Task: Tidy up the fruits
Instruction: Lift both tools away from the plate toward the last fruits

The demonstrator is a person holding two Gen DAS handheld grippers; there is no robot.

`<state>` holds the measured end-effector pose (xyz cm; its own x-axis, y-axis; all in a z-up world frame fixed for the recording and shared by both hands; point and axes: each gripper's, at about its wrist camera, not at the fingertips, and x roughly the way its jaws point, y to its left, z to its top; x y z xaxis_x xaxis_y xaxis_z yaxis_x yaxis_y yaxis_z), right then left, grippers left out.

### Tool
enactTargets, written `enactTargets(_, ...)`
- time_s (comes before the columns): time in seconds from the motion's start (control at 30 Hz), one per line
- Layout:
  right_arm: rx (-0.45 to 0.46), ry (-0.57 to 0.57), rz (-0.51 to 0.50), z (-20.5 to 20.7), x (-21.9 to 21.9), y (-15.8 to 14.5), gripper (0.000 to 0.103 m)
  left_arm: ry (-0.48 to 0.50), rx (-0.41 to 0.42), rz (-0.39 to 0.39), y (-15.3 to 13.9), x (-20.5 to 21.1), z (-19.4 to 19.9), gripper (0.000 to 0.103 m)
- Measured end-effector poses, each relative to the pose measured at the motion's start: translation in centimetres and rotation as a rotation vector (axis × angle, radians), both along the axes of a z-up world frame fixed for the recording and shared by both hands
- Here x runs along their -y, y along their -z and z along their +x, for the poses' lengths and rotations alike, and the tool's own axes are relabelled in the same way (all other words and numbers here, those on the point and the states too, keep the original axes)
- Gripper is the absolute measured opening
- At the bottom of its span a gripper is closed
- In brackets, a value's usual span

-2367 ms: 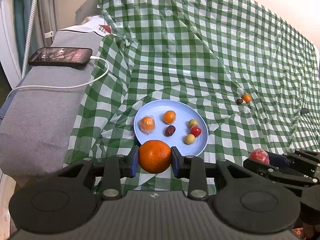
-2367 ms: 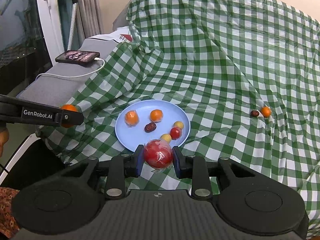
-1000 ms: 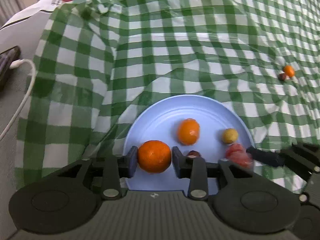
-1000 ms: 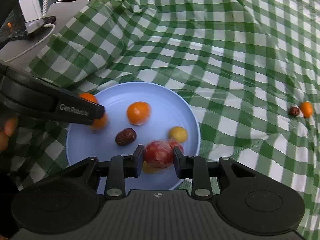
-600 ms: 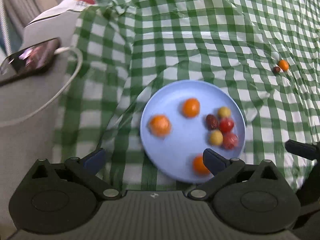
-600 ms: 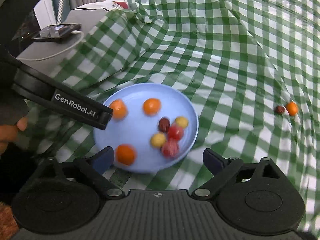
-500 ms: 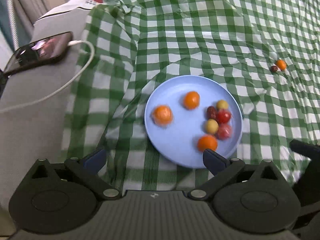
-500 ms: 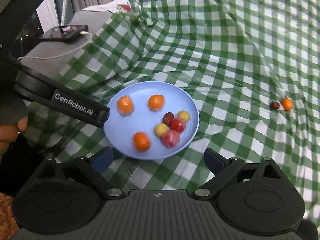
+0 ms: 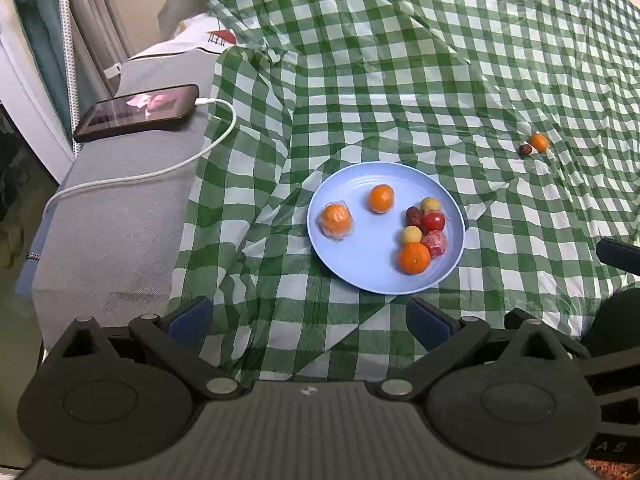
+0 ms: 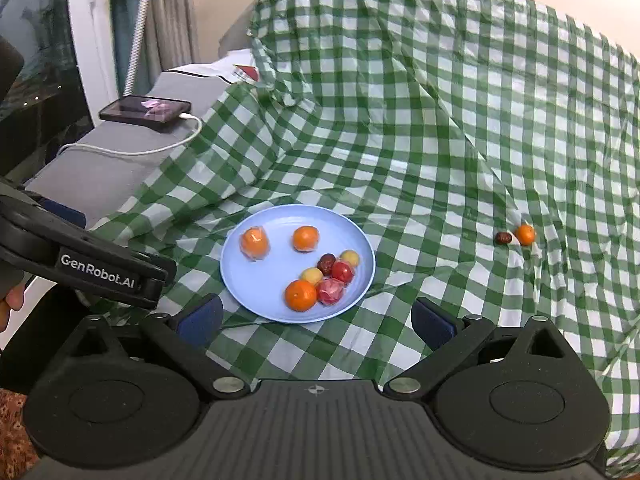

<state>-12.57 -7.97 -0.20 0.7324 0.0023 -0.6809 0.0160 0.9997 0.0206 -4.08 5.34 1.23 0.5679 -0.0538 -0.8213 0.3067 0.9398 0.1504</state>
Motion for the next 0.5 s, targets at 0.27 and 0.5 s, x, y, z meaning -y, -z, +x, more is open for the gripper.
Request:
enactTargets(0.27,0.04,0.003,-0.008,-1.2,0.0,-0.9,0.1,0.007,0.03,-0.007,-0.7,-0.2,-1.2,0.103)
enactTargets(0.5,0.04,0.02,0.002,-1.3,0.4,-0.8,0.1,0.019,0.03,0.003,-0.7,0.2,-1.3,0.103)
